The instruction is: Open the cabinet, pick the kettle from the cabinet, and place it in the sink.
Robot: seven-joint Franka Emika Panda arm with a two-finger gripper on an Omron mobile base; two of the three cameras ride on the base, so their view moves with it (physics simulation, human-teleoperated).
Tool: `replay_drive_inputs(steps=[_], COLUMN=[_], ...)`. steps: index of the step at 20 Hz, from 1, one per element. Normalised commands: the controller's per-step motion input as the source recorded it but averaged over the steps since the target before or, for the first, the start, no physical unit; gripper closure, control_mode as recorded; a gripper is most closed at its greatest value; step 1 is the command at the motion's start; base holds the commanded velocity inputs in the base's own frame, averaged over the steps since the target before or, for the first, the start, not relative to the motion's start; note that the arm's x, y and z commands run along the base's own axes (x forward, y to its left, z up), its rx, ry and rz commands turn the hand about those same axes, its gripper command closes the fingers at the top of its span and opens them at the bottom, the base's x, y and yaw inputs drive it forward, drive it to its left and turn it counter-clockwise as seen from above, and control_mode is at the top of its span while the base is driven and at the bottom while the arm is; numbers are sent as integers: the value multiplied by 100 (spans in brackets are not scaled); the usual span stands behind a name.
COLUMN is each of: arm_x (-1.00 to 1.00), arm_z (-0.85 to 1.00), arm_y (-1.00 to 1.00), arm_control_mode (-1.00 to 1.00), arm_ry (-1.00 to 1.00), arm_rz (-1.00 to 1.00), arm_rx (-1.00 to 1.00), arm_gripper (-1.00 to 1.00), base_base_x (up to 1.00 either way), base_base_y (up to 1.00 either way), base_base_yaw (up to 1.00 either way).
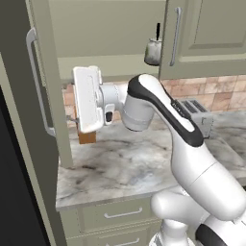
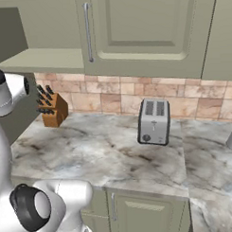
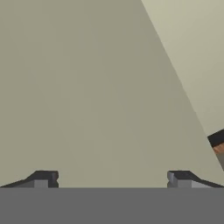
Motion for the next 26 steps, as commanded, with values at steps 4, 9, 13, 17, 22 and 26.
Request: replay_drive_inputs(steps=[4,9,13,17,22,26], arm_x=[0,0,0,-5,-9,-13], arm_z=[4,7,8,9,8,7], arm_y=[-35,-45,-52,-57,-56,-50], arm_control_mode=[-100,-100,-100,-100,-100,-100], arm_ry=[1,0,0,-3,-5,-8], arm_rz=[0,0,-2,-3,-1,-1], arm_rx=[-3,-2,-2,-4,-7,-12], arm_gripper=[-100,-100,-100,-100,-100,-100], base_base_x=[0,0,0,0,0,0], base_base_y=[0,0,0,0,0,0], base_base_yaw=[0,0,0,0,0,0])
